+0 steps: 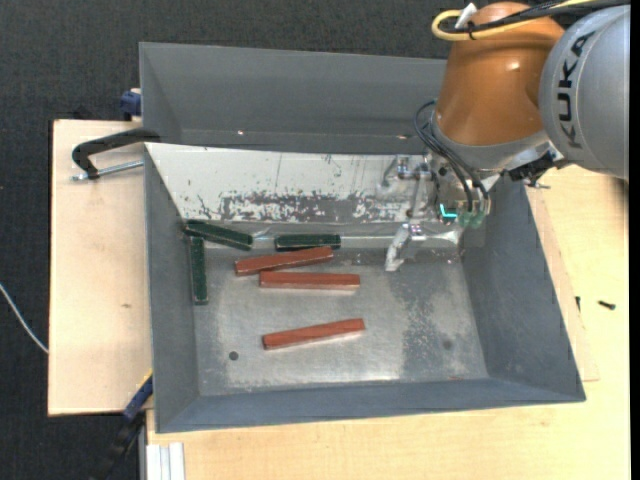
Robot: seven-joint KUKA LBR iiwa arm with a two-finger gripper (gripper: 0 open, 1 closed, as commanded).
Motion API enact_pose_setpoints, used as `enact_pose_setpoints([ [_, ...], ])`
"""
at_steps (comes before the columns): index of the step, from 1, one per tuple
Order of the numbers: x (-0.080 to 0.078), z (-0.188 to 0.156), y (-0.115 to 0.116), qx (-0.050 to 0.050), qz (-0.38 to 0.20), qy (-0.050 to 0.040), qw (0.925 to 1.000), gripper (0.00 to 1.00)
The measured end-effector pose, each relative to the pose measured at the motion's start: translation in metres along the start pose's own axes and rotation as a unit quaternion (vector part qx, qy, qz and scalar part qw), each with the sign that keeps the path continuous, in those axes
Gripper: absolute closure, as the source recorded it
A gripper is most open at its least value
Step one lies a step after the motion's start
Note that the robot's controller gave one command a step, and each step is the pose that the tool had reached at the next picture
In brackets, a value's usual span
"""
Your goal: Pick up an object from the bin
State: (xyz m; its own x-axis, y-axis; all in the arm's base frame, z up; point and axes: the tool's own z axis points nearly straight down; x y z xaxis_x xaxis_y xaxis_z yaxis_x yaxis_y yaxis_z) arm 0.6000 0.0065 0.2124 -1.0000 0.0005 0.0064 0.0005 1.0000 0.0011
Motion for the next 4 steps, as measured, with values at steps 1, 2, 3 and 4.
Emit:
enact_pose_setpoints([
  [1,-0.002,-0.004,0.0,0.0,0.0,-0.0041,1.0,0.0],
  [2,0.001,0.05,0.004,0.0,-0.03,-0.0065,0.9995,0.0],
  [3,0.004,0.066,0.005,0.0,-0.036,-0.0061,0.9993,0.0],
  [4,0.017,0.065,0.025,0.0,-0.069,0.0002,0.9976,0.0],
])
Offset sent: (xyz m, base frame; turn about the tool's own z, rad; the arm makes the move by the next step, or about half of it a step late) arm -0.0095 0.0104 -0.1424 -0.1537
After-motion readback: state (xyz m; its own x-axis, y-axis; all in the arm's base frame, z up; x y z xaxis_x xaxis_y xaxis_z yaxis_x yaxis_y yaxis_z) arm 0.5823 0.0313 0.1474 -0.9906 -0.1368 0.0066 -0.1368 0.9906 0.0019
